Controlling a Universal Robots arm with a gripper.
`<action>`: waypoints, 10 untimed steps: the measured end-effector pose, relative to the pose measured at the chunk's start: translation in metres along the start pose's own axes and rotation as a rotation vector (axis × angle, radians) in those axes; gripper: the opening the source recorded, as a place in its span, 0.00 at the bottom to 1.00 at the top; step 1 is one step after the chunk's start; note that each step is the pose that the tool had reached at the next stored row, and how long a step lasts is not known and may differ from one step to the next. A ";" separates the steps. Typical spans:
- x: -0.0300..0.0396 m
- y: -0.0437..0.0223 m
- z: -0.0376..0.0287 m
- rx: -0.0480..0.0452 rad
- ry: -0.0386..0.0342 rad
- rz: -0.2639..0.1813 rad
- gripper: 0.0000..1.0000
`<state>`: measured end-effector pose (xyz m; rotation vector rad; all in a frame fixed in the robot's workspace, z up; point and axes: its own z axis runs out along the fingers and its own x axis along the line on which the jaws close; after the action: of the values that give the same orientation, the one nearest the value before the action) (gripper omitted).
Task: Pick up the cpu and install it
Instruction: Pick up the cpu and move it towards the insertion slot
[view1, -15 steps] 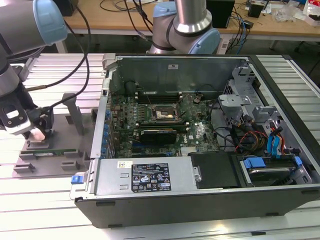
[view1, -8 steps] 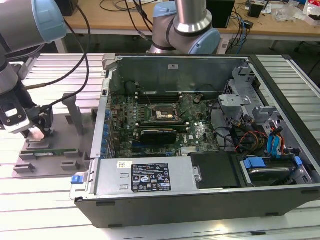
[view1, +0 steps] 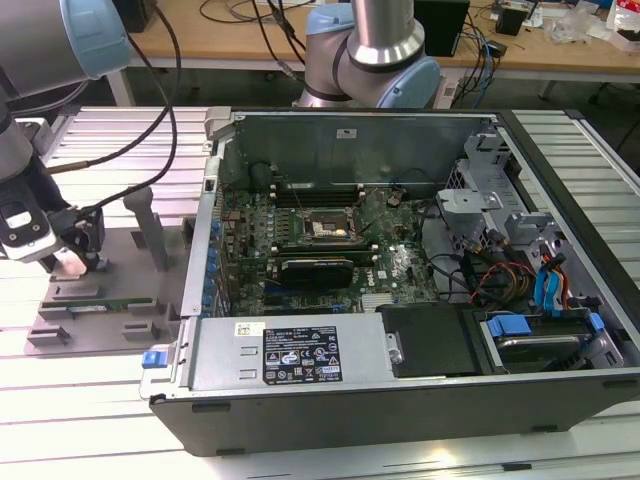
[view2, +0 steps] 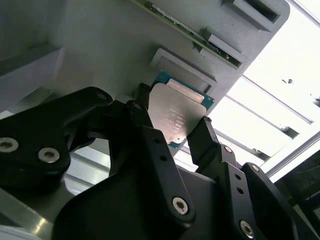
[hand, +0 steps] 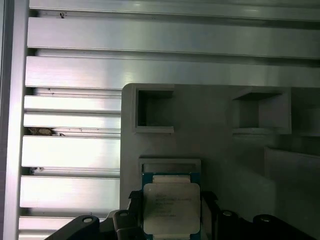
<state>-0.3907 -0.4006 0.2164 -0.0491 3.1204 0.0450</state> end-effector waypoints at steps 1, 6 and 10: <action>0.0000 0.0000 -0.0011 0.0000 0.0000 0.000 0.55; -0.0002 0.0002 -0.0082 0.0001 0.0000 0.000 0.55; -0.0002 0.0003 -0.0124 0.0002 0.0001 0.000 0.55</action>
<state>-0.3907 -0.4006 0.2288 -0.0491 3.1205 0.0447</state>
